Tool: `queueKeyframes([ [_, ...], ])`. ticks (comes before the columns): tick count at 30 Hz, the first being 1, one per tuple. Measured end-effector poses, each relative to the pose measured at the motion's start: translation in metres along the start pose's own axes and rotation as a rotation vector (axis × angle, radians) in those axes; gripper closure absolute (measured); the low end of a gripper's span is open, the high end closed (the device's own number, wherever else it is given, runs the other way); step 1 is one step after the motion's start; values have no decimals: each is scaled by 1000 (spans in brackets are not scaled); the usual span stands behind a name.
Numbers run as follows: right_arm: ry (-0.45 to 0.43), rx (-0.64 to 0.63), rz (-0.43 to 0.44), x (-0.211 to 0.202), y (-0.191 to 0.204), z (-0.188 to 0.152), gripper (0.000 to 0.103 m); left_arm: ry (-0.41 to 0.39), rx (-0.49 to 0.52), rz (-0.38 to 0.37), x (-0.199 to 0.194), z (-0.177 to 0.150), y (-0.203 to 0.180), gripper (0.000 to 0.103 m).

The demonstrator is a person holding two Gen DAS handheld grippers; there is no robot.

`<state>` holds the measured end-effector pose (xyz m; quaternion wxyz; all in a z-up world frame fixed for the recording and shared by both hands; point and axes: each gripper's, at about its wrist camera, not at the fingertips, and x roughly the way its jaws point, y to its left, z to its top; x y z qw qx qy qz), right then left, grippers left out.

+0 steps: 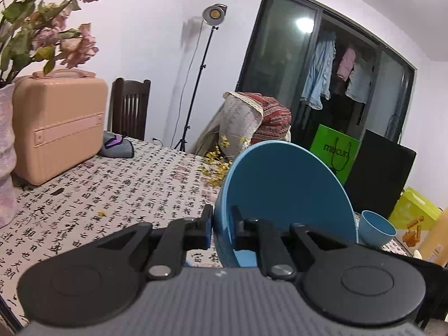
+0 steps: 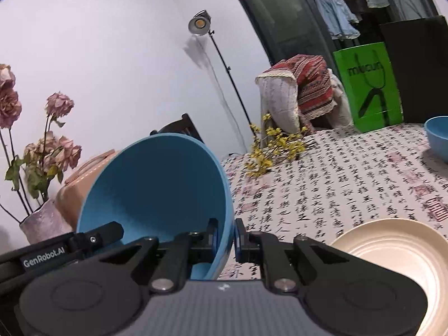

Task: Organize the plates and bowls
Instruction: 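Carry the held blue bowl with both grippers toward the cream plates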

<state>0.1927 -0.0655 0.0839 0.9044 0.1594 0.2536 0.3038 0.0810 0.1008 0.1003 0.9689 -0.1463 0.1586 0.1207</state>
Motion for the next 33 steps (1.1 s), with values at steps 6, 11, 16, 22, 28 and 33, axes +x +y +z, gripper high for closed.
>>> queueKeyframes([
  [6,10,-7,16,5,11,0,91,-4,0,15,-2,1,10,91],
  [11,21,-10,32,7,18,0,91,-12,-1,23,-7,1,18,91],
  [16,27,-14,44,9,25,-2,91,-14,-11,27,-11,0,27,91],
  [22,46,-16,63,13,32,-4,91,-18,-20,43,-15,-1,35,91],
  [28,69,-24,87,20,41,-9,92,-26,-30,74,-22,-4,45,91],
  [33,97,-32,109,29,51,-14,92,-25,-48,101,-24,-4,58,91],
])
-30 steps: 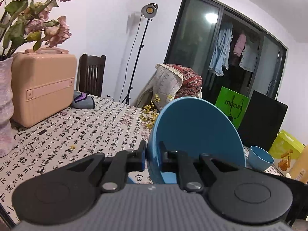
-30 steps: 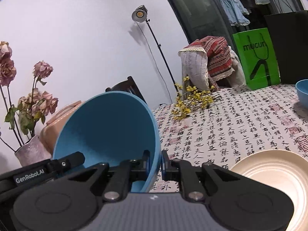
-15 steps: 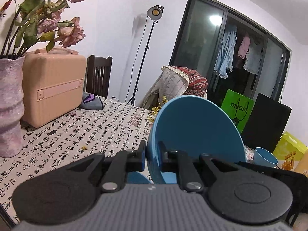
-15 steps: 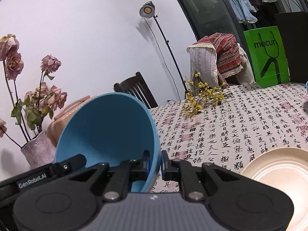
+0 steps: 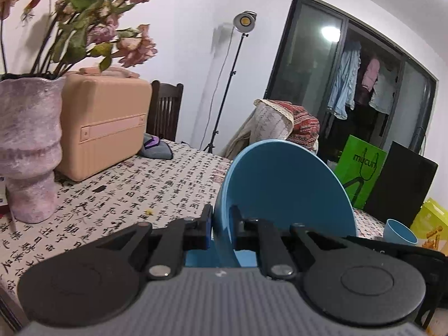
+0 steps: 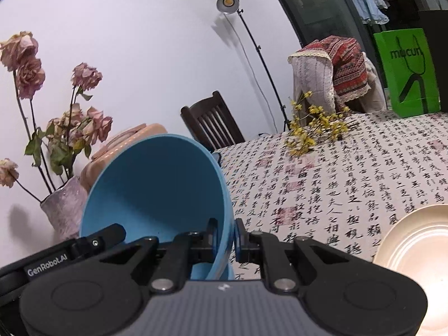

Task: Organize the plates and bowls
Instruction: 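Carry the held blue bowl with both grippers toward the cream plates, then lower the held blue bowl with both grippers into the first blue bowl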

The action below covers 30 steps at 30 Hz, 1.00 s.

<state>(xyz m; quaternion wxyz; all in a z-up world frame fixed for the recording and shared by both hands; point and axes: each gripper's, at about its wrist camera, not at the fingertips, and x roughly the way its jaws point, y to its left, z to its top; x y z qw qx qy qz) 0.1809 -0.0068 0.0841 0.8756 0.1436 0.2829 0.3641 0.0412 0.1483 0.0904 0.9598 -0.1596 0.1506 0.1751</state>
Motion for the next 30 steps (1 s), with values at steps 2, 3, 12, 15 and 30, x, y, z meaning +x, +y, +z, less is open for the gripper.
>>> queueKeyframes([
  [2,13,-5,7,4,4,-2,92,1,-8,11,-1,-2,5,91],
  [3,21,-7,11,7,6,-3,92,2,-11,16,-1,-2,8,91],
  [12,69,-27,27,22,18,-13,92,25,-42,49,-2,-11,28,91],
  [15,82,-34,27,26,21,-16,92,36,-49,58,-2,-15,33,91],
  [30,138,-50,11,45,24,-29,92,89,-80,84,8,-28,48,91],
])
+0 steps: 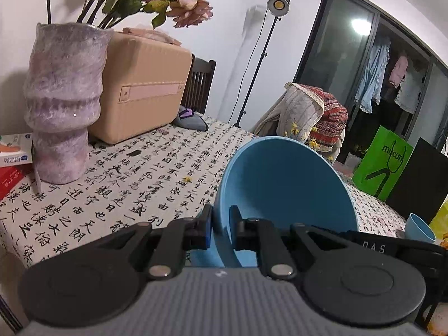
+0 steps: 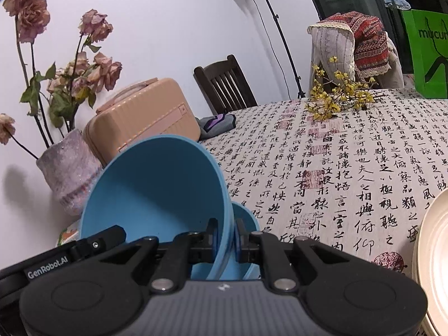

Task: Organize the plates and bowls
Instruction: 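Lower the held blue bowl with both grippers into the first blue bowl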

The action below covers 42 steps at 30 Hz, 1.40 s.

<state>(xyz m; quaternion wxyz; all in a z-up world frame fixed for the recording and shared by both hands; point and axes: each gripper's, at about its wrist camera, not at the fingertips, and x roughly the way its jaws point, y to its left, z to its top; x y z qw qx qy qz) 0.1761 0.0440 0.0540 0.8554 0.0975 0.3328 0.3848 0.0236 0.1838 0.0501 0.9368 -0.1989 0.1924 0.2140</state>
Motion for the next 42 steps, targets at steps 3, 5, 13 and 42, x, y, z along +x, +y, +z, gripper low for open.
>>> queueKeyframes([
  [3,9,-5,-7,3,0,-1,92,10,-5,1,4,-2,2,91],
  [5,11,-13,-15,5,0,-2,92,19,-7,-1,6,-3,4,91],
  [13,21,-46,-38,12,2,-5,92,49,-12,-1,13,-6,7,90],
  [42,-42,-149,-92,18,6,-11,92,78,-21,15,25,-5,9,90],
])
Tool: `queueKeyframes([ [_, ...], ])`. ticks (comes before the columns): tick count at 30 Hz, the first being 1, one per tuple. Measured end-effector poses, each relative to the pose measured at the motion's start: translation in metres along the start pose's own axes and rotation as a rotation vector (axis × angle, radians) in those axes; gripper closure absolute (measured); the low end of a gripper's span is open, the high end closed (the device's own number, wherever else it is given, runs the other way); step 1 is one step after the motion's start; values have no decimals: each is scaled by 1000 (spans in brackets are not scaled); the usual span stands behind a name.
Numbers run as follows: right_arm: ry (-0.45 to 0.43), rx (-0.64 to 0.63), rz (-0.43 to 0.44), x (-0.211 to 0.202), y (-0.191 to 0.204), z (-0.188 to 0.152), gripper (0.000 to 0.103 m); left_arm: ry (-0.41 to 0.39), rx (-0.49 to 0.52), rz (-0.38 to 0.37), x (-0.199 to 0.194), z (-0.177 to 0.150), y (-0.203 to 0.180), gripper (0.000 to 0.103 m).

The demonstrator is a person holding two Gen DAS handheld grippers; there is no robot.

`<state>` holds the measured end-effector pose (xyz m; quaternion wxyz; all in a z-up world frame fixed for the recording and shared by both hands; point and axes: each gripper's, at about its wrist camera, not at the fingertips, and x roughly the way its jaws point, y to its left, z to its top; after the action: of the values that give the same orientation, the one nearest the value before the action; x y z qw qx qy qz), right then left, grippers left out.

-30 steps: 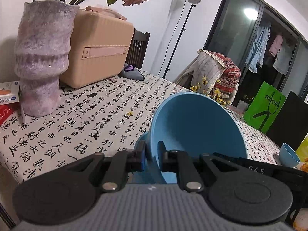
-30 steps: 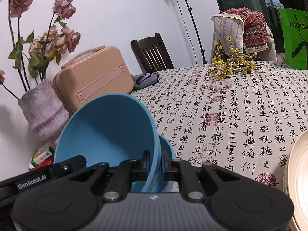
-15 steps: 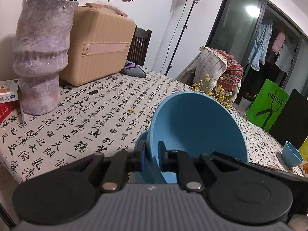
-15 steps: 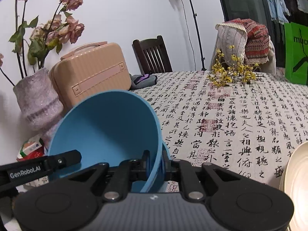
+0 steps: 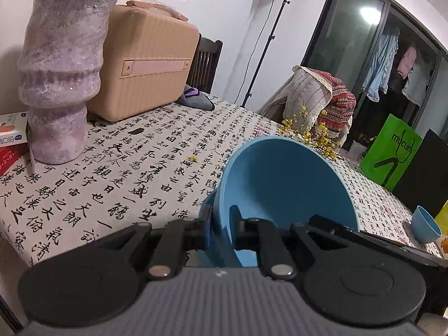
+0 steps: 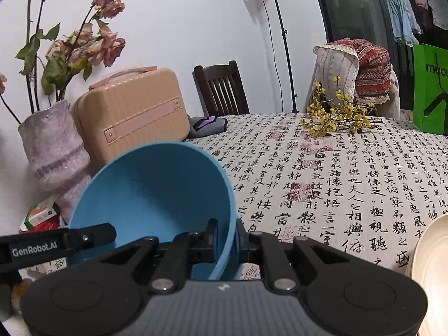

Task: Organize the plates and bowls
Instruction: 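Lower the held blue bowl with both grippers into the first blue bowl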

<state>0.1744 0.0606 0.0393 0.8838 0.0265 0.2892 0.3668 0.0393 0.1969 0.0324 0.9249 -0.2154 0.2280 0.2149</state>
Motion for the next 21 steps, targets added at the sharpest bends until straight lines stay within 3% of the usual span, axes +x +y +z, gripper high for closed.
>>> queueKeyframes([
  [15,-29,60,0,2,-6,5,92,8,-27,4,7,5,3,90],
  [21,-7,105,0,4,-11,14,96,54,-51,0,15,12,5,91],
])
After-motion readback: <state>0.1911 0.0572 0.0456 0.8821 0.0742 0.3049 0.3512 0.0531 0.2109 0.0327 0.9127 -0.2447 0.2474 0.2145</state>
